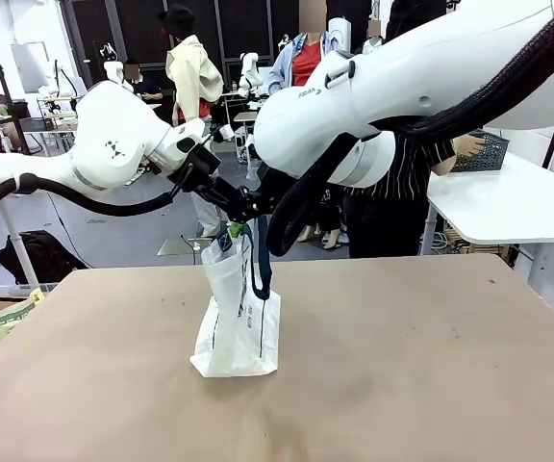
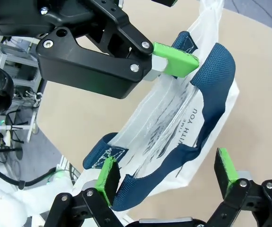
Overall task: Transfer purchased items from the store into the shopping bag.
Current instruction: Open the Reusable shopping bag in the center of the table.
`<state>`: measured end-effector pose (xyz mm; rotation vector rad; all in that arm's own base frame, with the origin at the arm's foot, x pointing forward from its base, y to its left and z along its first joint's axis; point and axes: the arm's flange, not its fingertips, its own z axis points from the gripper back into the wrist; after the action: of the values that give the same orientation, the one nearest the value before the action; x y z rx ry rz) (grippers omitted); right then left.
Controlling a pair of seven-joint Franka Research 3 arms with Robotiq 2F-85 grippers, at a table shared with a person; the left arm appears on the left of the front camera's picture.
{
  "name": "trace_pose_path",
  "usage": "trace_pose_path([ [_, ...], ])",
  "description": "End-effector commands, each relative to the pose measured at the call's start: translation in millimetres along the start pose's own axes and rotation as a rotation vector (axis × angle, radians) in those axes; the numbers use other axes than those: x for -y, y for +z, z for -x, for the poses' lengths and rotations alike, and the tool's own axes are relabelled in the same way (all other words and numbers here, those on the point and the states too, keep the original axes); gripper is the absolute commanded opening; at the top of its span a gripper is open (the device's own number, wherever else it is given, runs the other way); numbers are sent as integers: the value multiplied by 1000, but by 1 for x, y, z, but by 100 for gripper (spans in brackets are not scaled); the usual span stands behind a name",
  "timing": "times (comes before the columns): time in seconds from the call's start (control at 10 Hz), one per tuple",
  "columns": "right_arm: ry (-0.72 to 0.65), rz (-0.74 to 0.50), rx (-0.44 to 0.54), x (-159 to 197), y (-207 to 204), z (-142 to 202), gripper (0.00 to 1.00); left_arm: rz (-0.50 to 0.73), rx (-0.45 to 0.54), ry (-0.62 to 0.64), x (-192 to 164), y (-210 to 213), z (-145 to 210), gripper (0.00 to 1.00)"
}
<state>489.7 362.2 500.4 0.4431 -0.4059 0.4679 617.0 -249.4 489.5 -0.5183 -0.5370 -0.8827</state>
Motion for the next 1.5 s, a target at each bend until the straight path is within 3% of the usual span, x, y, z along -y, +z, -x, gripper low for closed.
trace_pose_path([
  [0.0, 5, -2, -18, 3, -1, -5, 100, -53, -66, 29, -13, -36, -39, 100],
  [0.4, 13, -3, -26, 3, -5, -5, 100, -80, -70, 37, -12, -38, -37, 98],
  [0.9, 35, 25, -32, 3, -10, -4, 4, -102, -73, 37, -11, -37, -35, 3],
  [1.0, 36, 32, -31, 3, -10, -4, 0, -111, -73, 36, -12, -36, -34, 0],
  [1.4, 41, 68, -24, 1, -10, -3, 0, -132, -71, 45, -13, -27, -26, 0],
])
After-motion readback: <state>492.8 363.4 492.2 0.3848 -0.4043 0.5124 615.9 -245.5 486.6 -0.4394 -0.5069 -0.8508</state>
